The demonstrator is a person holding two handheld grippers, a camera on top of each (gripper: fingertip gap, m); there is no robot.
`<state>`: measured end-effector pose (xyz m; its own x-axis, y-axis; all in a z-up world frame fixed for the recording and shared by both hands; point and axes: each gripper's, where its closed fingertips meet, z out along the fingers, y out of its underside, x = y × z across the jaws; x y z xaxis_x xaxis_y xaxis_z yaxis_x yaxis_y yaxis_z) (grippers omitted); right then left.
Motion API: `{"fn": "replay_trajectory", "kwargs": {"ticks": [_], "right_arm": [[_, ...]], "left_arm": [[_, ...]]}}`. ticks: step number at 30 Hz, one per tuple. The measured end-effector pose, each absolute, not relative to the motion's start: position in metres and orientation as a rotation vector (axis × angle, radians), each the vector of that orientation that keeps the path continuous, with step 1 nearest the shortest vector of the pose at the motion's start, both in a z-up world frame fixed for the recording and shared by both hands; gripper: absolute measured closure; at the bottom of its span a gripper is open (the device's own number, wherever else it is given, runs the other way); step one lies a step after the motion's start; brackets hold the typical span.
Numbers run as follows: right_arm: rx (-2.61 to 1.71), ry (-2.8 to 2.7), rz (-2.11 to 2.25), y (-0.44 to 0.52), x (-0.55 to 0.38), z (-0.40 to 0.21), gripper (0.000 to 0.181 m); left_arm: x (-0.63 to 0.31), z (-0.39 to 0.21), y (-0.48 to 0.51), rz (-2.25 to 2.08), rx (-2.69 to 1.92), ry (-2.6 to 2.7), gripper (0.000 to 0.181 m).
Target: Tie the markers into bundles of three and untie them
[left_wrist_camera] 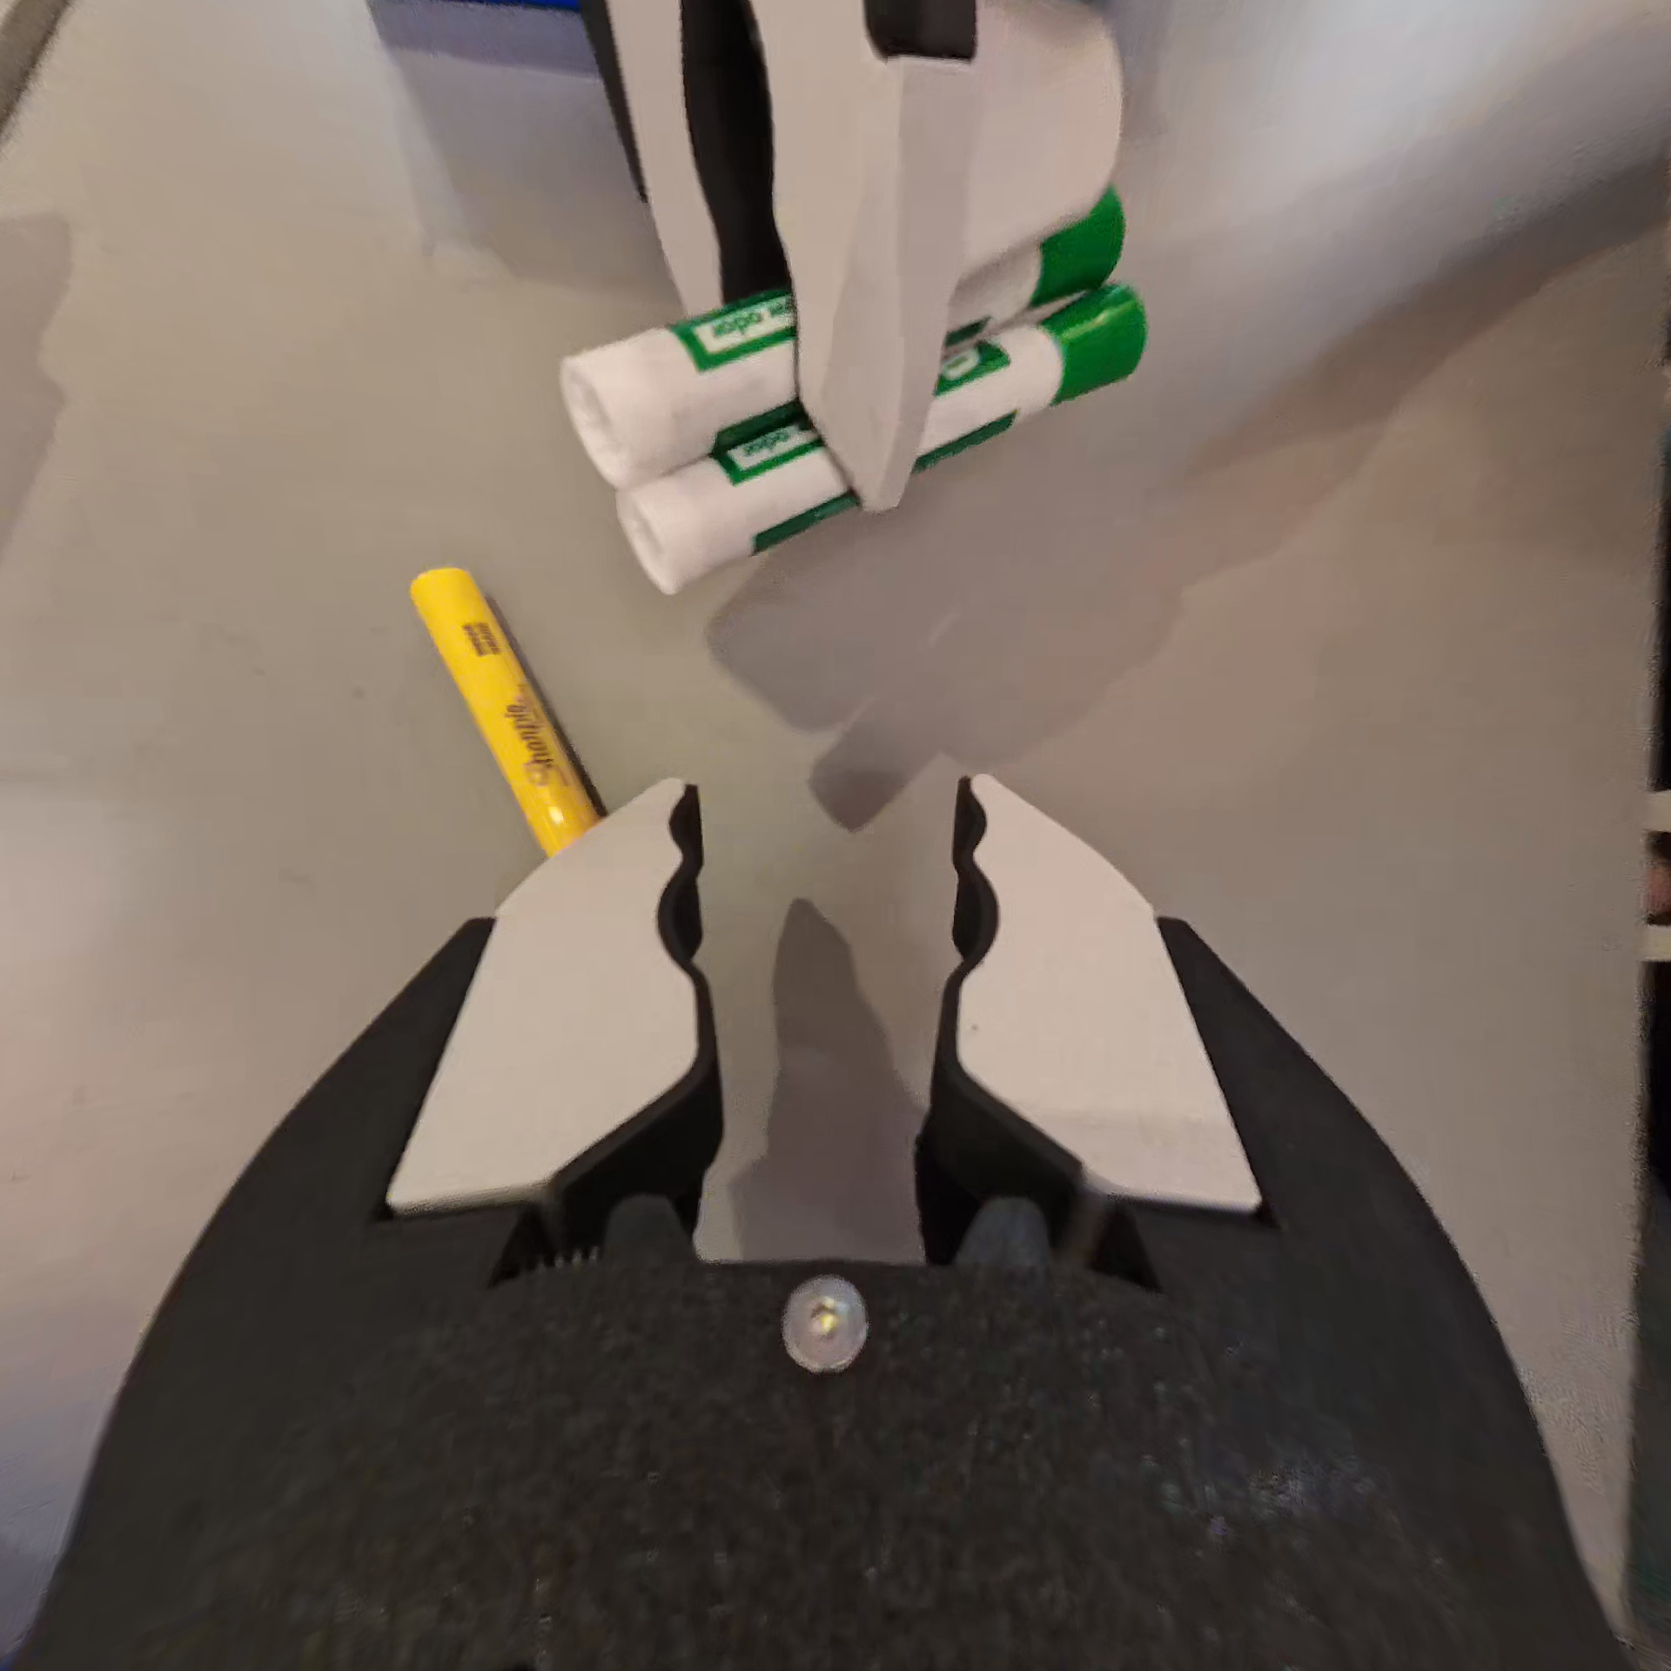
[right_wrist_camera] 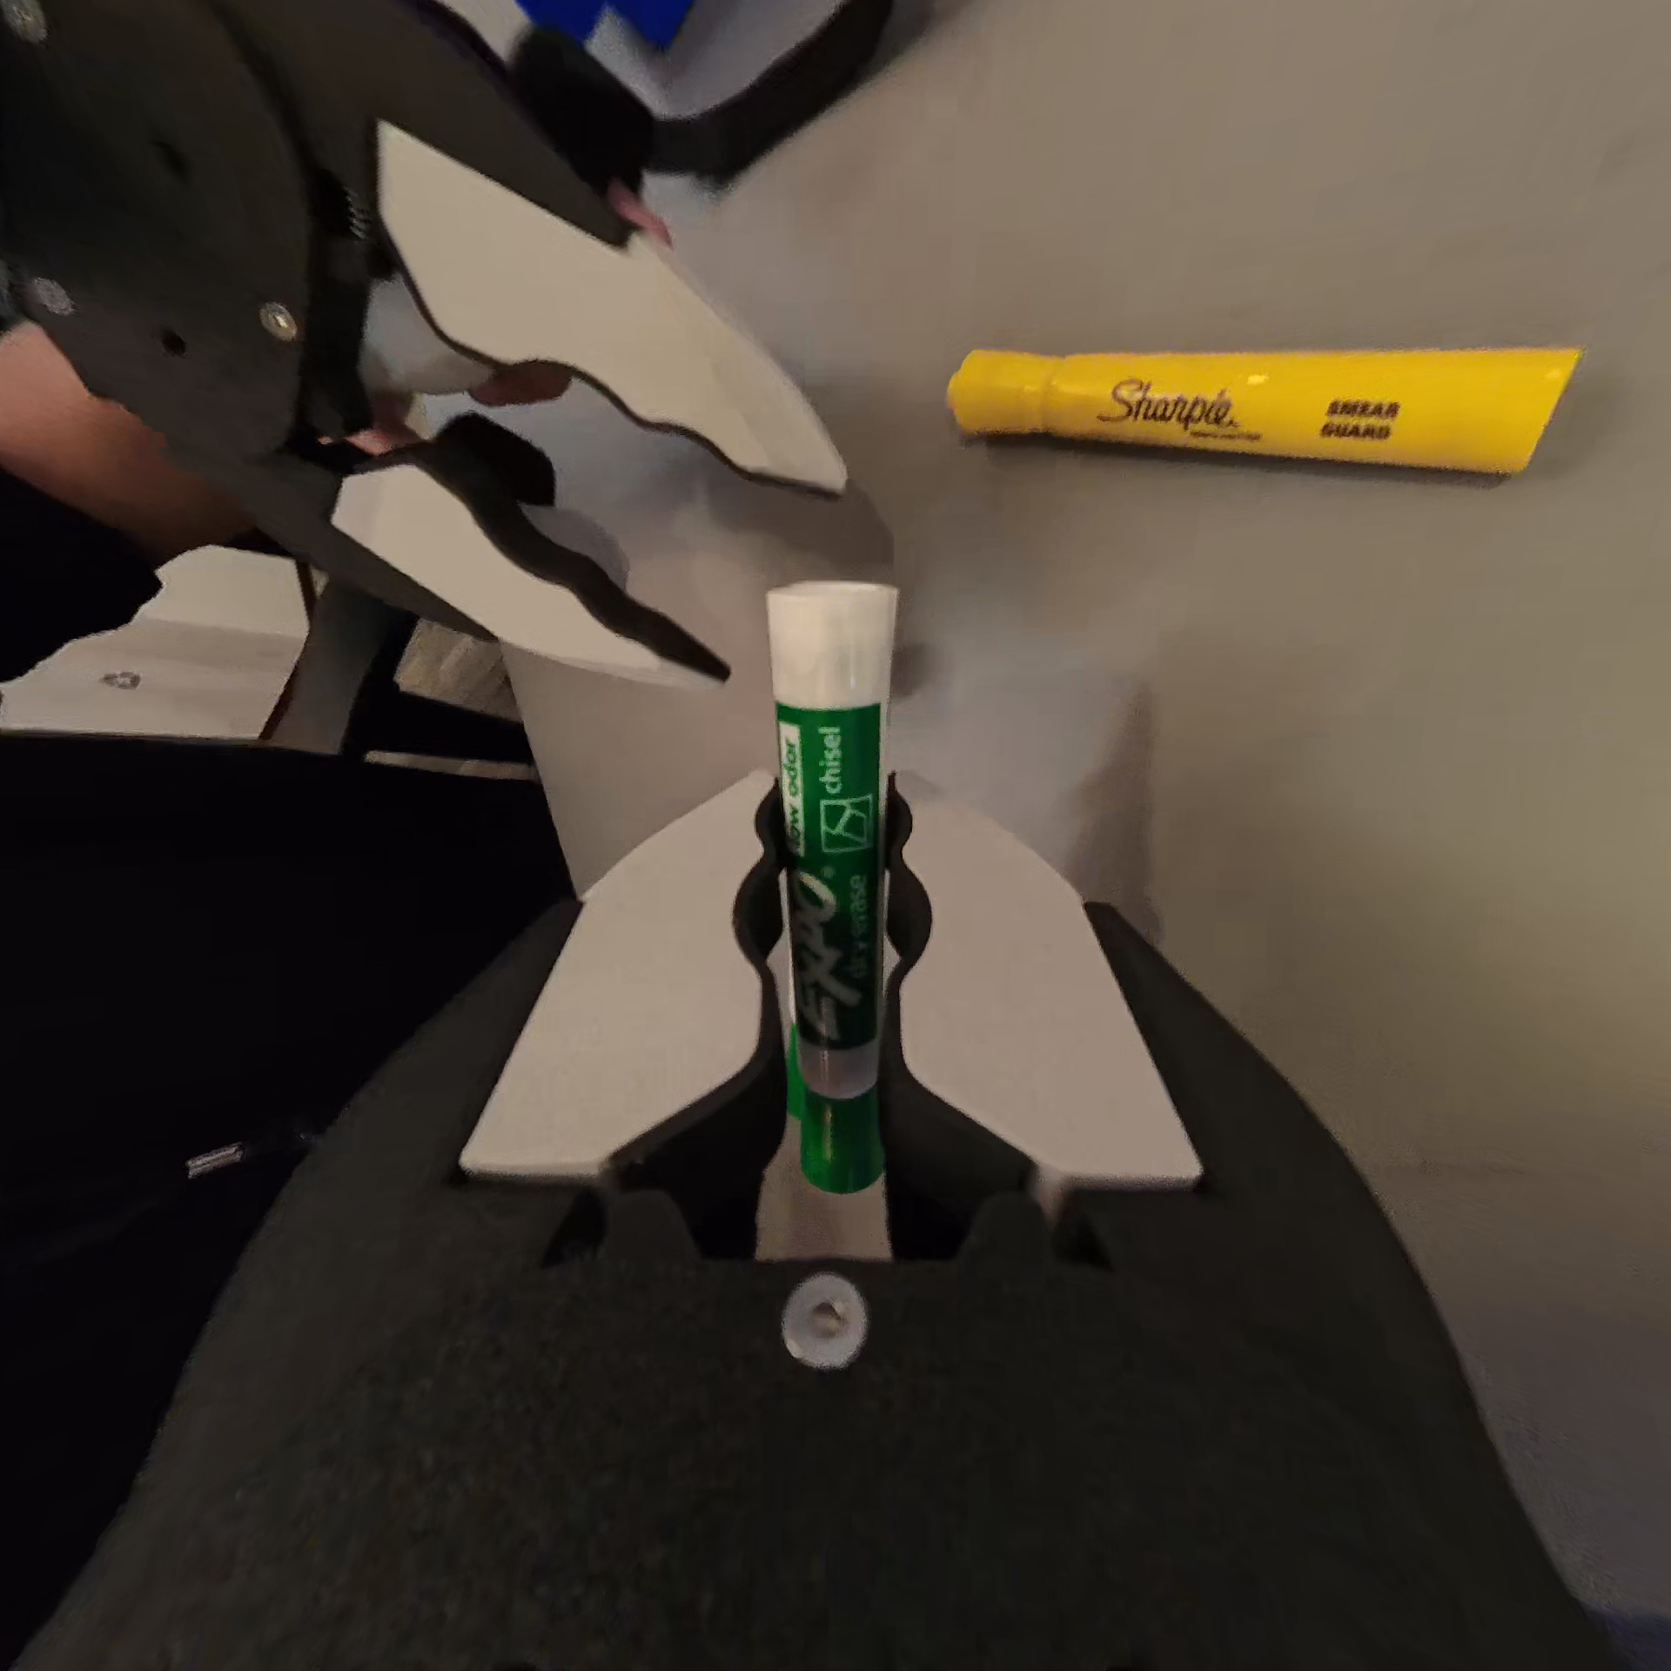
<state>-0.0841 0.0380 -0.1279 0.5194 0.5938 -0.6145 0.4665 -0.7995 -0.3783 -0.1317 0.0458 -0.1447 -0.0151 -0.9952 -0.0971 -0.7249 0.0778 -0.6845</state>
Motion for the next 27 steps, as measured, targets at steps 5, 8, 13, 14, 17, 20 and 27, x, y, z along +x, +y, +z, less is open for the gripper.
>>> {"fn": "replay_trajectory", "kwargs": {"ticks": [5,8,13,14,17,20,27], "right_arm": [[-2.643,-0.991,1.173,0.037,-0.084,-0.126,0.162],[-2.679,-1.003,1.169,0.036,-0.086,-0.128,0.163],[-2.734,-1.128,1.146,0.032,-0.089,-0.134,0.156],[-2.737,-1.156,1.139,0.031,-0.09,-0.135,0.157],[-2.746,-1.238,1.106,0.028,-0.093,-0.138,0.157],[-2.726,-1.332,1.086,0.023,-0.098,-0.139,0.158],[-2.73,-1.343,1.09,0.024,-0.106,-0.139,0.157]], "left_arm": [[-0.139,-0.15,0.048,-0.576,-1.728,1.798,0.126],[-0.141,-0.149,0.038,-0.599,-1.736,1.797,0.126],[-0.145,-0.151,0.03,-0.578,-1.738,1.782,0.126],[-0.146,-0.151,0.029,-0.587,-1.743,1.771,0.126],[-0.149,-0.155,0.029,-0.617,-1.772,1.744,0.126],[-0.152,-0.158,0.027,-0.641,-1.801,1.743,0.126],[-0.151,-0.155,0.026,-0.644,-1.797,1.715,0.126]]}}
